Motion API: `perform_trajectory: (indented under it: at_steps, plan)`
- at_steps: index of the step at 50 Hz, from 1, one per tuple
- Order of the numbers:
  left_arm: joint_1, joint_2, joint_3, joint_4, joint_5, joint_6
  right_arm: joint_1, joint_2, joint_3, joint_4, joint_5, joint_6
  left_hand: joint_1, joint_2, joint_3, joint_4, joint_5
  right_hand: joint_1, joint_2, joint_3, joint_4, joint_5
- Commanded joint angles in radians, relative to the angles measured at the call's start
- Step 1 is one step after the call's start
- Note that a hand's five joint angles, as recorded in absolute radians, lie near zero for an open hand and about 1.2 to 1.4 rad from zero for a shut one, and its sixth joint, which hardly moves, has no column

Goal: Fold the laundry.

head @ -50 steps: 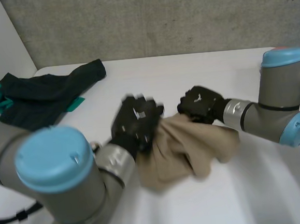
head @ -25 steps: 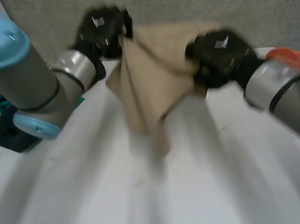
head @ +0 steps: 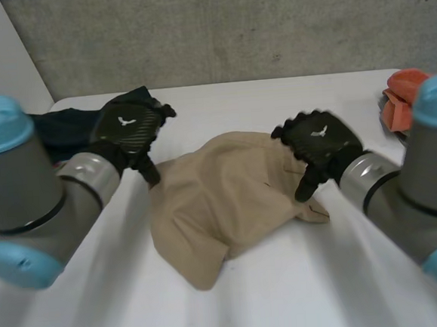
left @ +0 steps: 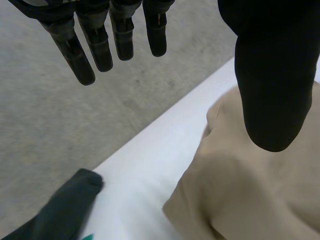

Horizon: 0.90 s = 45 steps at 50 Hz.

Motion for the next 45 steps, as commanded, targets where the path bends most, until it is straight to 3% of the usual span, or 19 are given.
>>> perform_trajectory:
  at_steps: [1,12,22,29,33,35,37,38,41,42,45]
  plan:
    - [-0.024,0.207,-0.211,-0.038,-0.101,-0.048,-0.059,-0.105,0.018,0.086,-0.015,-0.002,-0.002,0.006,0.008,0.007,0.022,-0.044,-0.046,-0.028,-0.028,-0.003]
    - [-0.150,0.177,-0.408,-0.065,-0.155,-0.090,-0.073,-0.010,0.104,0.077,-0.026,-0.095,0.027,0.035,0.038,0.036,0.051,-0.044,-0.046,-0.028,-0.028,-0.003]
    - [-0.173,-0.031,-0.364,0.108,-0.233,-0.088,-0.013,0.137,0.145,-0.162,-0.023,-0.060,-0.026,-0.018,-0.015,-0.017,-0.002,-0.003,-0.005,0.013,0.013,0.038]
    - [-0.187,-0.121,-0.336,0.241,-0.238,-0.059,0.003,0.220,0.112,-0.270,-0.009,-0.055,0.053,0.061,0.064,0.062,0.077,0.352,0.350,0.367,0.367,0.393]
    - [-0.201,-0.167,-0.316,0.359,-0.241,-0.009,-0.001,0.261,0.080,-0.304,-0.006,-0.060,0.185,0.193,0.196,0.194,0.209,0.684,0.682,0.699,0.699,0.724]
    - [-0.205,-0.191,-0.305,0.422,-0.242,0.030,-0.002,0.269,0.066,-0.295,-0.004,-0.060,0.317,0.325,0.328,0.326,0.341,1.059,1.057,1.075,1.074,1.100]
    - [-0.208,-0.206,-0.298,0.461,-0.242,0.057,-0.005,0.264,0.063,-0.290,-0.003,-0.059,0.417,0.425,0.428,0.426,0.441,1.061,1.059,1.076,1.076,1.101]
    - [-0.214,-0.226,-0.287,0.505,-0.242,0.095,-0.007,0.251,0.061,-0.285,0.000,-0.059,0.633,0.641,0.643,0.642,0.657,1.061,1.059,1.076,1.076,1.101]
    - [-0.217,-0.242,-0.270,0.540,-0.242,0.125,-0.011,0.198,0.058,-0.275,0.000,-0.062,0.863,0.871,0.874,0.872,0.887,1.061,1.059,1.076,1.076,1.101]
    - [-0.217,-0.245,-0.261,0.559,-0.244,0.136,-0.014,0.169,0.058,-0.261,-0.004,-0.065,1.050,1.058,1.060,1.059,1.074,1.061,1.059,1.076,1.076,1.101]
    - [-0.214,-0.240,-0.246,0.576,-0.244,0.142,-0.019,0.129,0.053,-0.230,-0.006,-0.078,1.110,1.118,1.121,1.119,1.134,1.061,1.059,1.076,1.076,1.101]
